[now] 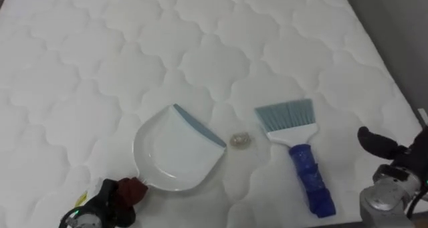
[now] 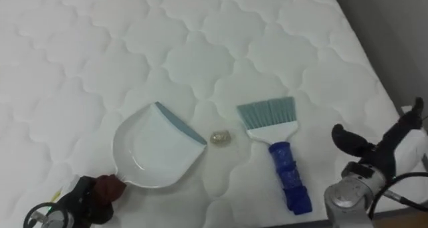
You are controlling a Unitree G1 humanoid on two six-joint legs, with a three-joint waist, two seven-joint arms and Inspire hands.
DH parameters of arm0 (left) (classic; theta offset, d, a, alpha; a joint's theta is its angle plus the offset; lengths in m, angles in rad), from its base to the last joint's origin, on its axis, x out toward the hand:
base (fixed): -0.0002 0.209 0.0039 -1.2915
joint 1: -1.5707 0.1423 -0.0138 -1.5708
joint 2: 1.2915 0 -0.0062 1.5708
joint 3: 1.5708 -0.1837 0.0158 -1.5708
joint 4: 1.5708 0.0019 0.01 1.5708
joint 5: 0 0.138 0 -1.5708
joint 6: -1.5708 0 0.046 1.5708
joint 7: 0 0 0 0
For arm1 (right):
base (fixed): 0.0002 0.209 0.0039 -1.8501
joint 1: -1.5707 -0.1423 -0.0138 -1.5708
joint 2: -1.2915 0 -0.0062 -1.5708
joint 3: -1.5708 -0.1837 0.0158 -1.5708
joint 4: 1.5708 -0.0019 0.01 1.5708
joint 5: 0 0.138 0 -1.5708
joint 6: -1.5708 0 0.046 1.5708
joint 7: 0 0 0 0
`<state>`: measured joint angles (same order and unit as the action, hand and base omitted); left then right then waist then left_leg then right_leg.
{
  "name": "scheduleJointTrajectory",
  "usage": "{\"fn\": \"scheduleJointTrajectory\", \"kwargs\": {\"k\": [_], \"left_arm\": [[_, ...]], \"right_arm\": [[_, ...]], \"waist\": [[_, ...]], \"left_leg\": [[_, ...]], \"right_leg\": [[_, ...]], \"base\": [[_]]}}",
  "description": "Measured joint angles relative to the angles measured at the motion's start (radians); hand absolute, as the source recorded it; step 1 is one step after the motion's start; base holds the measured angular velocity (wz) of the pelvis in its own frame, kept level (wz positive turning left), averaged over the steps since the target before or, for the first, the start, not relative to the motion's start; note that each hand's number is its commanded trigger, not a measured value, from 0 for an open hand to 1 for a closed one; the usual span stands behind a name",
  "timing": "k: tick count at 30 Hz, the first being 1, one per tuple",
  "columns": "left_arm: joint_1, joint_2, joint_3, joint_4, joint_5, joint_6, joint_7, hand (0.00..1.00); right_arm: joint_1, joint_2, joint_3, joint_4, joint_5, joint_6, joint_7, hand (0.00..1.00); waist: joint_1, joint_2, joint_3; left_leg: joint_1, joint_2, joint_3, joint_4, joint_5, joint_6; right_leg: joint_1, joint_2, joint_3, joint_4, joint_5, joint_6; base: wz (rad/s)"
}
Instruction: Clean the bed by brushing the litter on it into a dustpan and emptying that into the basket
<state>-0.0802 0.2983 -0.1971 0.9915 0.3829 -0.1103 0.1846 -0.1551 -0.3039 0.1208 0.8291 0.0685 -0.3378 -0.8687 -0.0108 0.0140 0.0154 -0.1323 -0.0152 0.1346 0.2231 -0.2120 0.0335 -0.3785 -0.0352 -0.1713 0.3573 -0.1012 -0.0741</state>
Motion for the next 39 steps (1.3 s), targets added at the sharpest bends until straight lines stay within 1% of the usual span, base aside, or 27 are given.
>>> {"fn": "scheduleJointTrajectory", "kwargs": {"k": [3, 5, 7, 10, 13, 14, 15, 19, 21, 23, 24, 26, 29, 32, 37, 39], "left_arm": [[-0.012, 0.001, -0.015, 0.001, 0.001, 0.002, 0.000, 1.00], [-0.015, 0.002, -0.028, 0.001, 0.001, 0.001, 0.000, 1.00], [-0.020, 0.006, -0.039, 0.000, -0.001, -0.002, 0.000, 1.00], [-0.026, 0.010, -0.061, -0.001, -0.019, -0.003, 0.000, 1.00], [-0.033, 0.012, -0.084, -0.003, -0.038, -0.003, -0.003, 1.00], [-0.033, 0.012, -0.084, -0.008, -0.037, -0.002, -0.007, 1.00], [-0.032, 0.012, -0.083, -0.012, -0.037, -0.002, -0.011, 1.00], [-0.032, 0.025, -0.089, -0.042, -0.034, 0.009, -0.041, 1.00], [-0.026, 0.031, -0.093, -0.074, -0.026, 0.022, -0.044, 1.00], [-0.004, 0.040, -0.097, -0.126, -0.025, 0.043, -0.051, 1.00], [0.001, 0.044, -0.100, -0.140, -0.023, 0.048, -0.053, 1.00], [0.016, 0.061, -0.116, -0.186, -0.017, 0.061, -0.068, 1.00], [0.031, 0.084, -0.122, -0.224, 0.005, 0.065, -0.086, 1.00], [0.036, 0.088, -0.123, -0.230, 0.006, 0.070, -0.091, 1.00], [0.036, 0.088, -0.122, -0.230, 0.024, 0.081, -0.091, 1.00], [0.036, 0.088, -0.122, -0.232, 0.025, 0.083, -0.091, 1.00]], "right_arm": [[-0.006, 0.000, 0.039, 0.001, 0.000, -0.002, 0.000, 0.00], [-0.005, -0.001, 0.080, 0.004, -0.007, -0.004, 0.000, 0.00], [-0.004, -0.002, 0.098, 0.017, -0.022, -0.012, 0.000, 0.00], [-0.005, -0.004, 0.106, 0.026, -0.035, -0.013, 0.009, 0.00], [-0.010, -0.008, 0.120, 0.067, -0.060, -0.021, 0.021, 0.00], [-0.010, -0.008, 0.122, 0.075, -0.080, -0.021, 0.025, 0.00], [-0.010, -0.008, 0.122, 0.078, -0.085, -0.021, 0.029, 0.00], [-0.010, -0.008, 0.124, 0.097, -0.118, -0.020, 0.044, 0.00], [-0.010, -0.008, 0.124, 0.098, -0.118, -0.011, 0.052, 0.00], [-0.010, -0.008, 0.124, 0.090, -0.116, -0.006, 0.070, 0.00], [-0.010, -0.008, 0.124, 0.087, -0.117, -0.006, 0.073, 0.00], [-0.010, -0.014, 0.125, 0.086, -0.116, -0.001, 0.081, 0.00], [-0.009, -0.019, 0.134, 0.085, -0.116, 0.001, 0.088, 0.00], [-0.008, -0.019, 0.145, 0.085, -0.117, 0.005, 0.098, 0.00], [-0.008, -0.019, 0.159, 0.086, -0.117, 0.014, 0.136, 0.00], [-0.008, -0.019, 0.163, 0.086, -0.116, 0.024, 0.151, 0.00]], "waist": [[0.013, 0.000, 0.0013], [0.014, 0.002, 0.0021], [0.012, 0.004, 0.0034], [0.014, 0.007, 0.0048], [0.013, 0.015, 0.0087], [0.013, 0.020, 0.0118], [0.013, 0.022, 0.0127], [0.014, 0.025, 0.0107], [0.012, 0.025, 0.0107], [0.013, 0.029, 0.0083], [0.012, 0.030, 0.0076], [0.012, 0.037, 0.0022], [0.009, 0.045, -0.0030], [0.005, 0.050, -0.0058], [-0.008, 0.050, -0.0059], [-0.009, 0.050, -0.0060]], "left_leg": [[-0.014, 0.002, 0.001, 0.000, 0.000, 0.000], [-0.017, 0.003, 0.001, 0.000, 0.000, 0.000], [-0.020, 0.003, 0.001, -0.001, 0.000, 0.000], [-0.023, 0.003, -0.001, 0.000, 0.000, 0.000], [-0.031, 0.003, -0.001, 0.001, 0.000, 0.000], [-0.034, 0.003, -0.001, 0.001, 0.000, 0.000], [-0.035, 0.003, 0.000, 0.001, 0.000, 0.000], [-0.048, 0.001, 0.001, 0.004, 0.000, 0.000], [-0.053, 0.001, 0.001, 0.010, 0.000, 0.000], [-0.056, 0.001, 0.001, 0.013, 0.000, 0.000], [-0.056, 0.002, 0.001, 0.013, 0.000, 0.000], [-0.058, 0.002, 0.001, 0.014, 0.000, 0.000], [-0.057, 0.002, 0.001, 0.018, 0.000, 0.000], [-0.055, 0.001, 0.001, 0.018, 0.000, 0.000], [-0.048, 0.000, 0.003, 0.015, 0.000, 0.000], [-0.048, 0.000, 0.005, 0.015, 0.000, 0.000]], "right_leg": [[-0.009, -0.001, -0.009, 0.000, -0.002, -0.003], [-0.005, -0.001, -0.020, -0.008, -0.003, -0.005], [-0.004, -0.001, -0.027, -0.014, -0.003, -0.005], [-0.004, -0.002, -0.033, -0.017, -0.003, -0.005], [-0.007, -0.007, -0.041, -0.019, -0.004, -0.003], [-0.009, -0.010, -0.043, -0.017, -0.006, 0.000], [-0.010, -0.011, -0.044, -0.015, -0.007, 0.001], [-0.021, -0.015, -0.049, -0.014, -0.008, 0.004], [-0.025, -0.017, -0.053, -0.014, -0.008, 0.004], [-0.025, -0.018, -0.056, -0.014, -0.008, 0.004], [-0.025, -0.018, -0.057, -0.014, -0.008, 0.004], [-0.024, -0.020, -0.063, -0.014, -0.008, 0.004], [-0.021, -0.023, -0.066, -0.012, -0.008, 0.004], [-0.019, -0.025, -0.066, -0.007, -0.008, 0.004], [-0.019, -0.025, -0.065, 0.002, -0.008, 0.003], [-0.019, -0.025, -0.063, 0.002, -0.007, 0.001]], "base": [[0.04], [0.08], [0.10], [0.05], [0.08], [0.09], [0.05], [0.03], [0.06], [0.00], [0.05], [0.07], [0.03], [0.00], [0.00], [0.00]]}}
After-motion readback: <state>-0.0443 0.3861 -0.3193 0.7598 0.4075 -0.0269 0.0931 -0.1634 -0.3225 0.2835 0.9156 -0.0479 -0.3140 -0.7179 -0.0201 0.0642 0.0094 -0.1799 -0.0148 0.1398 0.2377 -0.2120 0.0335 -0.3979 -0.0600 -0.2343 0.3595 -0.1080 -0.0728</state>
